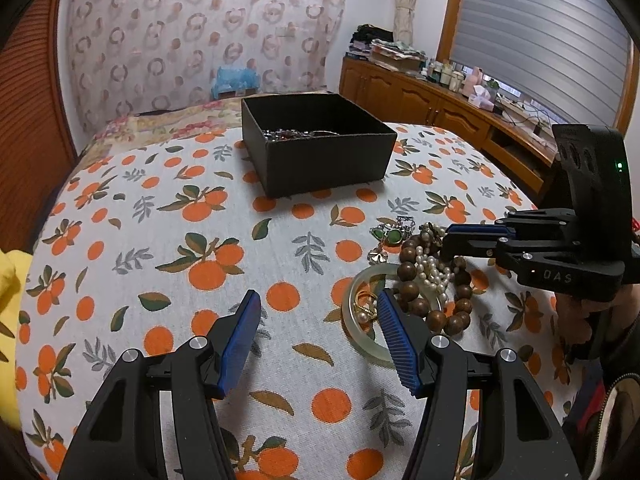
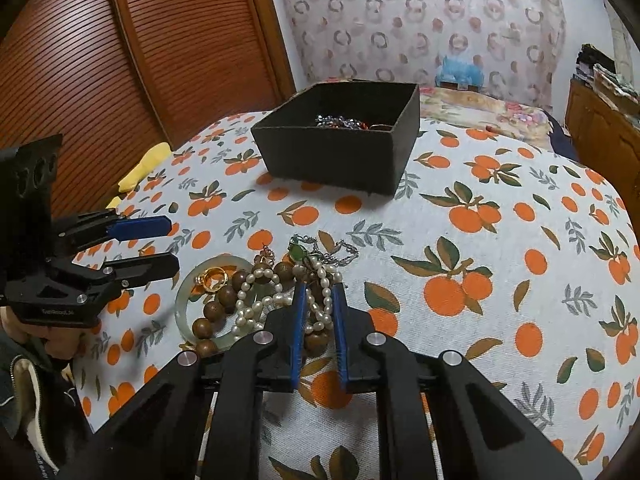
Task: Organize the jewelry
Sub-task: 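Move both tools back to the pile, right tool reaching the pearl and bead bracelets, then grasp the wooden-bead bracelet with the left tool while the right tool lifts the pearl strand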
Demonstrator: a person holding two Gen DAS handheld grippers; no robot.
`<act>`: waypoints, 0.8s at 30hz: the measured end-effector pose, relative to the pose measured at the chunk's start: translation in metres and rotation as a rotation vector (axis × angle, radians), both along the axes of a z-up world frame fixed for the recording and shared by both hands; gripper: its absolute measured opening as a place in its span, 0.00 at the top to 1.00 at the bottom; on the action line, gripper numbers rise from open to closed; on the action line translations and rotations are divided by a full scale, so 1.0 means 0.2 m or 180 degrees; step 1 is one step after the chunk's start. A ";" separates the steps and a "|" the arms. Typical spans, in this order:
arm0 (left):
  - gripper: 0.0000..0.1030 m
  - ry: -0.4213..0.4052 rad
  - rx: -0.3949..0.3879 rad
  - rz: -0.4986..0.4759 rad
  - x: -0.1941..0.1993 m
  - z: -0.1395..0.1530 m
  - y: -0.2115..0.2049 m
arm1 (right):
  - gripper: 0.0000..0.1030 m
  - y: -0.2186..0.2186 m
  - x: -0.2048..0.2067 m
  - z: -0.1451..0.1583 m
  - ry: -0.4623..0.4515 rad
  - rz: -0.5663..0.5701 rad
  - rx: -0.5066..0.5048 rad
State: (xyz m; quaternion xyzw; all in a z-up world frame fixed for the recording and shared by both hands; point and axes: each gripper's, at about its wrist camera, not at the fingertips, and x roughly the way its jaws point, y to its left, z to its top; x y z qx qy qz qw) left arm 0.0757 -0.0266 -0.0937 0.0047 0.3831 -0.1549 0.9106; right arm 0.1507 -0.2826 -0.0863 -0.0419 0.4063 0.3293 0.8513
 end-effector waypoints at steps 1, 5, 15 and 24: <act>0.44 0.0002 0.0002 0.0002 0.00 0.00 0.00 | 0.85 0.00 0.00 0.00 0.0001 -0.0002 0.0004; 0.44 0.0002 0.0003 0.0002 0.00 0.00 0.00 | 0.92 0.00 -0.01 0.00 -0.0007 0.0013 -0.0019; 0.44 0.0007 -0.0003 0.0000 0.00 -0.01 0.00 | 0.95 -0.04 -0.05 0.13 -0.0323 -0.0031 0.0049; 0.44 0.0004 -0.0104 -0.0113 -0.02 0.03 -0.04 | 0.95 -0.12 -0.10 0.37 -0.0787 -0.0167 0.0030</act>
